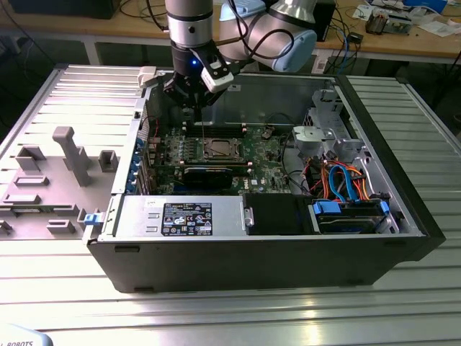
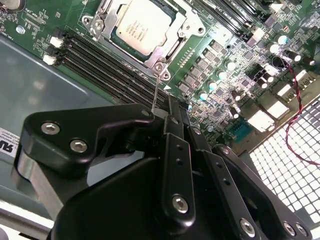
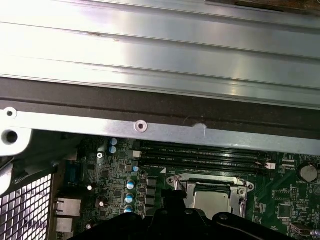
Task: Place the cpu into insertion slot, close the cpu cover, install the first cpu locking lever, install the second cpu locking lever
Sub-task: 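Install the first cpu locking lever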
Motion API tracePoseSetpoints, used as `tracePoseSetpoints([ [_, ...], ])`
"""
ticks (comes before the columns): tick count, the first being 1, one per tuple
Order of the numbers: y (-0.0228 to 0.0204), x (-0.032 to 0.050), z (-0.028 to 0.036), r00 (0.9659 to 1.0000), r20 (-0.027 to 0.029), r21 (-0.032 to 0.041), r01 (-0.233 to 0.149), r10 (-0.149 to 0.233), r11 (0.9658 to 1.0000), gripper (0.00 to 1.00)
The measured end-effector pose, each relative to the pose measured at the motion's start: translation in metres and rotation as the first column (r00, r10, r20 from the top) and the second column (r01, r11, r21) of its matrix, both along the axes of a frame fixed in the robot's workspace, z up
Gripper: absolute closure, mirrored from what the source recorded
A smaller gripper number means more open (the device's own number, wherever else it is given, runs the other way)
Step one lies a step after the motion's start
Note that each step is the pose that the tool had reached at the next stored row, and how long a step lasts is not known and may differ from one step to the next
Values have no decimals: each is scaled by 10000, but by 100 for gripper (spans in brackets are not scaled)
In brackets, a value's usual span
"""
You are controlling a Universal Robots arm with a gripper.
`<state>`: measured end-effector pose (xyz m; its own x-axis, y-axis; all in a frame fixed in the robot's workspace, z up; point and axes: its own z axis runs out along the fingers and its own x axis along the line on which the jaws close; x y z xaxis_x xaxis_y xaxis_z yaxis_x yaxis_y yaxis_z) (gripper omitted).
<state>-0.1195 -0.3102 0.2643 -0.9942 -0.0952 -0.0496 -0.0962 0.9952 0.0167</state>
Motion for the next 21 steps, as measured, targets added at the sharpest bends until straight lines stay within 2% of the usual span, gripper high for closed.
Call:
tracePoseSetpoints([
  [6,0,8,-1,10000,0,1,-3,3,10000,89],
  [17,0,179,-6,10000,-1,0,42,-42,10000,89],
  [21,0,189,-7,10000,0,0,49,-49,10000,89],
])
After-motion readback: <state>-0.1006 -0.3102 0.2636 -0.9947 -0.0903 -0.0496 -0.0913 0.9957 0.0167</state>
